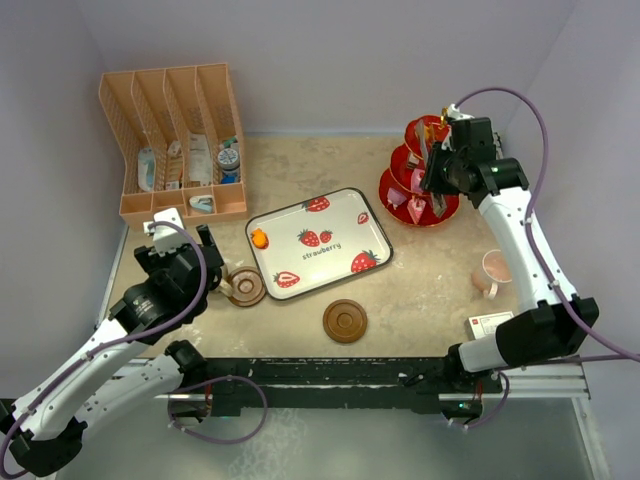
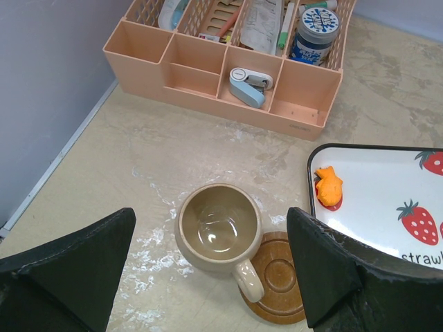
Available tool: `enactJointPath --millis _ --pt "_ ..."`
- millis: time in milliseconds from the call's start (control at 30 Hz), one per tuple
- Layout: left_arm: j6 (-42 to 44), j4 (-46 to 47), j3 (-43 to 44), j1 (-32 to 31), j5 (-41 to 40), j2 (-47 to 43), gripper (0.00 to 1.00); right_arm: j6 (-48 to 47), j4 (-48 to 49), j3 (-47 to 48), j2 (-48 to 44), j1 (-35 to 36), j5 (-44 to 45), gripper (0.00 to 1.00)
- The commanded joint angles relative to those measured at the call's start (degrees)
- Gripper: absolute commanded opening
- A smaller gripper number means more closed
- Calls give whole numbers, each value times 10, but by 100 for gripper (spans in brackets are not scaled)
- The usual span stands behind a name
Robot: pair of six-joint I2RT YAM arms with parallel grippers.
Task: Serve the afternoon tea
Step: Place the desert on the desert table.
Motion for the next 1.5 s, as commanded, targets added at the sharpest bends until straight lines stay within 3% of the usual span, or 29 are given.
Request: enactJointPath --millis 0,1233,1467 --pt "5 13 12 1 -3 3 88 -11 26 10 -3 -3 -2 29" --pt "6 14 11 1 2 6 88 -22 1 14 -14 -3 24 42" --pt "7 15 11 1 3 5 88 -25 -5 28 -30 -3 -9 42"
